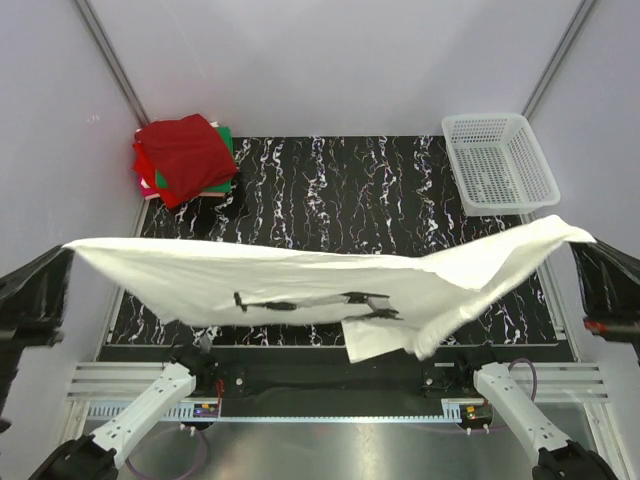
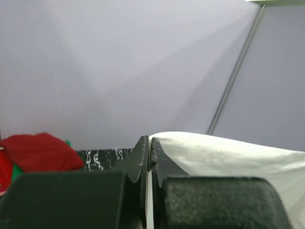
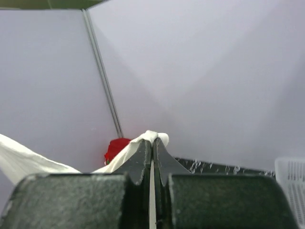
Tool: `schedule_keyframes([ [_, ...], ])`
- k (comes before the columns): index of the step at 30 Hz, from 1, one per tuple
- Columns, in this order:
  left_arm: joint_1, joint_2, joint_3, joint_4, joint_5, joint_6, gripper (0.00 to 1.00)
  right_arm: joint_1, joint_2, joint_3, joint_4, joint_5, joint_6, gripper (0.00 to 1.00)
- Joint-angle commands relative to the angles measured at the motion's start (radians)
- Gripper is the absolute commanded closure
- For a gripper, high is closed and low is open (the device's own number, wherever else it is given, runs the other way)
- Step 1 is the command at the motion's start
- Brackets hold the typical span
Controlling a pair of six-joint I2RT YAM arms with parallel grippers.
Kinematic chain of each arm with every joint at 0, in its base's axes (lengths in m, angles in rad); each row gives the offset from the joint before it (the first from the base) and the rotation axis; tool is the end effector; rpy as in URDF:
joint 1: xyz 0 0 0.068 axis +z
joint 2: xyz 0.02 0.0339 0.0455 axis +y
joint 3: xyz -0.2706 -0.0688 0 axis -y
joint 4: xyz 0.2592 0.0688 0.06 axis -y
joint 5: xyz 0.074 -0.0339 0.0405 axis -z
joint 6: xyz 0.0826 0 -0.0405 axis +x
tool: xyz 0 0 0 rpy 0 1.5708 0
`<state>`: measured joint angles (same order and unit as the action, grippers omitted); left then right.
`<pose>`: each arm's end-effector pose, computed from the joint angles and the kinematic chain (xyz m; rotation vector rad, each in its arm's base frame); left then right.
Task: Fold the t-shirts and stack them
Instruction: Flatten the tshirt out
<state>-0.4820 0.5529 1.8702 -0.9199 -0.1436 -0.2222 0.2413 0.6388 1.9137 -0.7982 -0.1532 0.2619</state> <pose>-0.0475 0.0382 0.5818 0.0264 1.1940 -0.5358 -0.0426 0.0025 0.6117 -0.1280 1.1078 0.5345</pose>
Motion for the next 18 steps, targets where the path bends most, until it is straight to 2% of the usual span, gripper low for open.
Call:
schedule_keyframes([
  [1, 0.006, -0.022, 0.058, 0.079, 0.050, 0.057, 1.00, 0.030, 0.002, 0.091, 0.109, 0.009, -0.099, 1.00],
  [5, 0.006, -0.015, 0.084, 0.088, 0.020, 0.090, 1.00, 0.105, 0.028, 0.120, 0.168, 0.015, -0.176, 1.00],
  [7, 0.008, 0.027, 0.084, 0.069, -0.059, 0.109, 1.00, 0.136, 0.067, 0.108, 0.177, 0.052, -0.232, 1.00],
  [12, 0.005, 0.128, -0.051, 0.121, -0.164, 0.141, 1.00, 0.222, 0.180, 0.010, 0.258, 0.148, -0.340, 1.00],
  [16, 0.005, 0.261, -0.149, 0.191, -0.290, 0.170, 1.00, 0.222, 0.370, -0.144, 0.375, 0.350, -0.476, 1.00],
  [18, 0.009, 0.380, -0.207, 0.233, -0.371, 0.182, 1.00, 0.222, 0.503, -0.192, 0.471, 0.391, -0.536, 1.00],
])
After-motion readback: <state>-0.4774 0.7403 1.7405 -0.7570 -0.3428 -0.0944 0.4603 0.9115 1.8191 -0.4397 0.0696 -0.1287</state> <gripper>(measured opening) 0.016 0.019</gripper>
